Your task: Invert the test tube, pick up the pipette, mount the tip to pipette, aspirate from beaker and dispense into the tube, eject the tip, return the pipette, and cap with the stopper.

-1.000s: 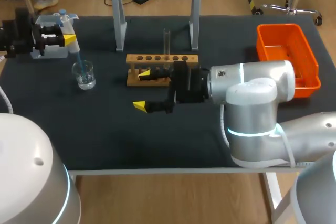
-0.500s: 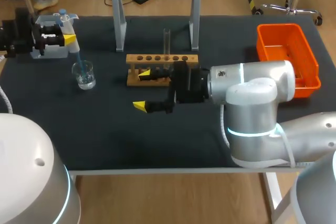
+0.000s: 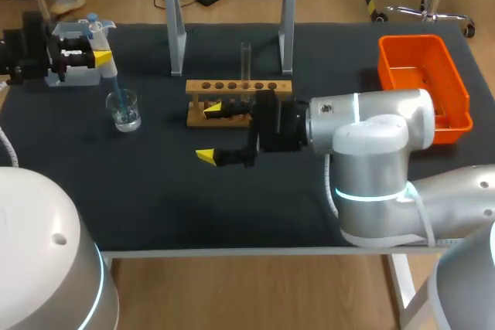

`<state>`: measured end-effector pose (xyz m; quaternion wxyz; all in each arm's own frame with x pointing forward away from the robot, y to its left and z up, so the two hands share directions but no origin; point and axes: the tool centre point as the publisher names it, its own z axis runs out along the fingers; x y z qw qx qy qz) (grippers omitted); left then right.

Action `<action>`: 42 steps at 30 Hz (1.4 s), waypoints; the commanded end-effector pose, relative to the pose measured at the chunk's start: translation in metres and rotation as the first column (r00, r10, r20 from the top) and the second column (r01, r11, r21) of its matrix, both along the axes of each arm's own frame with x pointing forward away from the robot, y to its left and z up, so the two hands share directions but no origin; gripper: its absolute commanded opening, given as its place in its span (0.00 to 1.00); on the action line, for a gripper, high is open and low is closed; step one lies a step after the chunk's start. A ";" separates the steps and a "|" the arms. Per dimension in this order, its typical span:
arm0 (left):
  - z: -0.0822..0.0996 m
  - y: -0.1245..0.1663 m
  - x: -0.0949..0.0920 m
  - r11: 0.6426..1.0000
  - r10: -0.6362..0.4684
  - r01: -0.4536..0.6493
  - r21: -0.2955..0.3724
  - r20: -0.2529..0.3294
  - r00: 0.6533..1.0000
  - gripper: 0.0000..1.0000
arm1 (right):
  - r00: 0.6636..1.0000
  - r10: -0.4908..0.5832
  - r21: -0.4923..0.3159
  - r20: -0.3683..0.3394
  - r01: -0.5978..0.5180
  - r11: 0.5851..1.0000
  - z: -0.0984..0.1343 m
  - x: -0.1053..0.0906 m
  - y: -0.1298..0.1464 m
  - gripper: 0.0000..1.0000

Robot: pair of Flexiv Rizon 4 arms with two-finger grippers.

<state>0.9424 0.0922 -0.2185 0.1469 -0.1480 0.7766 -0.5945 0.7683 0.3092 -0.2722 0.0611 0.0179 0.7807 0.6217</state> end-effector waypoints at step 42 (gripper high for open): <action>0.000 0.000 0.000 1.000 0.001 -0.001 -0.001 0.002 1.000 0.00 | 0.986 -0.164 -0.146 0.026 0.166 0.975 -0.033 0.031 0.054 1.00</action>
